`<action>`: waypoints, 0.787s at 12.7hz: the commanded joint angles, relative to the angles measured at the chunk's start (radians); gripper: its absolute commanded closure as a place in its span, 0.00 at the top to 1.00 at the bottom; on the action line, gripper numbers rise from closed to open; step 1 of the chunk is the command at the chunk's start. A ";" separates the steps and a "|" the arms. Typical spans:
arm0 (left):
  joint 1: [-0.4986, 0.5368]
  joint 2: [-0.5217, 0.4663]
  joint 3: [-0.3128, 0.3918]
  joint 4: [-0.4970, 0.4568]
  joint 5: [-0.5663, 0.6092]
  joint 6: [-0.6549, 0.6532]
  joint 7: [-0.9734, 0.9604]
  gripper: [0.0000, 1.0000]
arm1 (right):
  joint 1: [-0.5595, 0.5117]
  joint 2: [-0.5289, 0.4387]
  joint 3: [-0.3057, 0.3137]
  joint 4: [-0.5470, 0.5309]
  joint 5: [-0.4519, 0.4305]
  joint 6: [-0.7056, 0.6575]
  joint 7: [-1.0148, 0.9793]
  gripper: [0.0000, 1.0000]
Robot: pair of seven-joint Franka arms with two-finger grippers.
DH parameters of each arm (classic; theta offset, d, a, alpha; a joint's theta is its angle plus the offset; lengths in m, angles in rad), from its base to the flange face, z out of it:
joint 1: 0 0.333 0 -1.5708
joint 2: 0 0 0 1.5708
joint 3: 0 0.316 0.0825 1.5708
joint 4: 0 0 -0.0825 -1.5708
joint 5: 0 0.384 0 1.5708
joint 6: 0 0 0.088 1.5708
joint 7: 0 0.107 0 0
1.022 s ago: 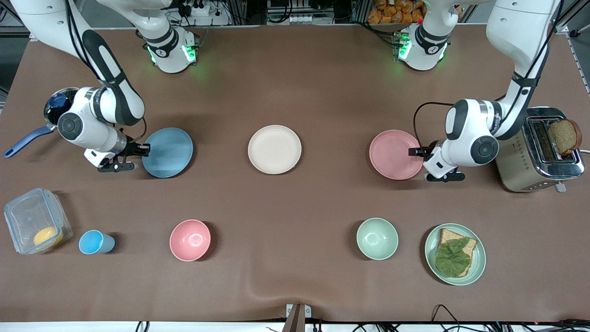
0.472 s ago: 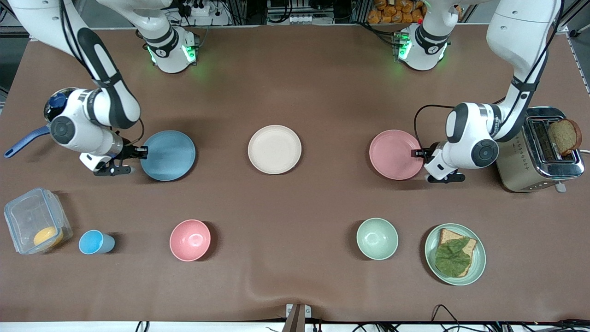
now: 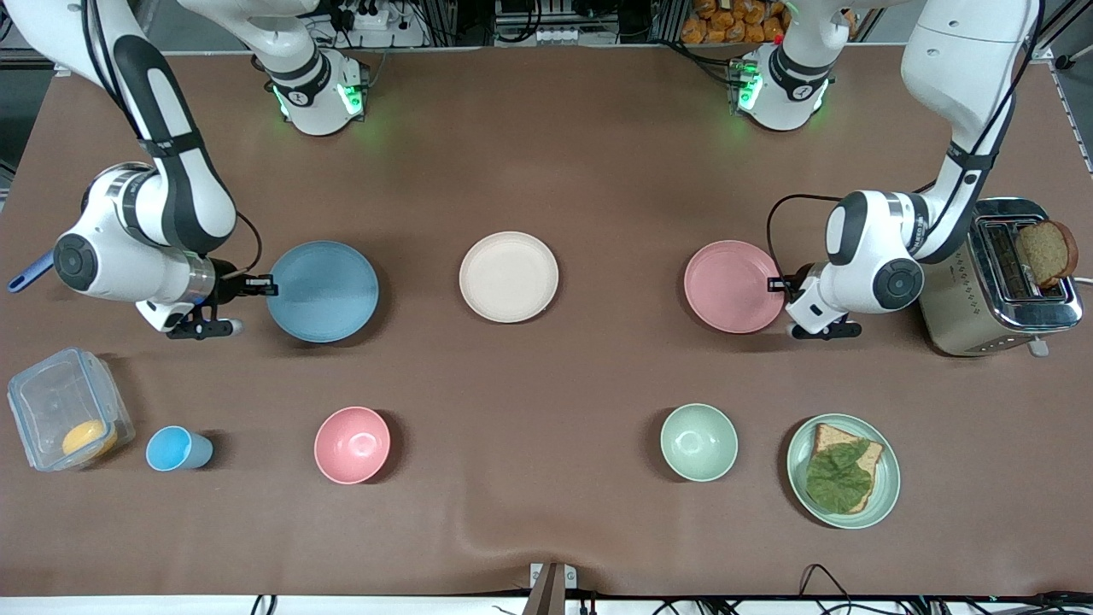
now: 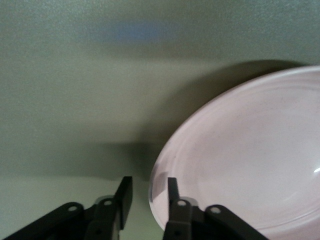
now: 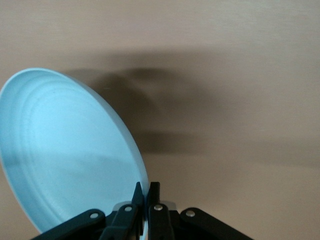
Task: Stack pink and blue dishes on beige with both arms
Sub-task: 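Carry the blue plate onto the beige plate with the right gripper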
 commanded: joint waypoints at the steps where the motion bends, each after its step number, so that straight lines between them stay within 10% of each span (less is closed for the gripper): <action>1: 0.008 0.016 -0.010 0.015 -0.031 0.006 0.018 0.26 | 0.097 -0.044 -0.003 0.024 0.110 -0.064 0.005 0.00; 6: 0.005 0.018 -0.012 0.019 -0.031 0.005 0.018 0.00 | 0.365 -0.050 -0.005 0.073 0.164 -0.010 0.302 0.00; 10: 0.002 0.013 -0.012 0.027 -0.037 0.003 0.020 0.00 | 0.552 -0.009 -0.005 0.070 0.199 0.128 0.435 0.00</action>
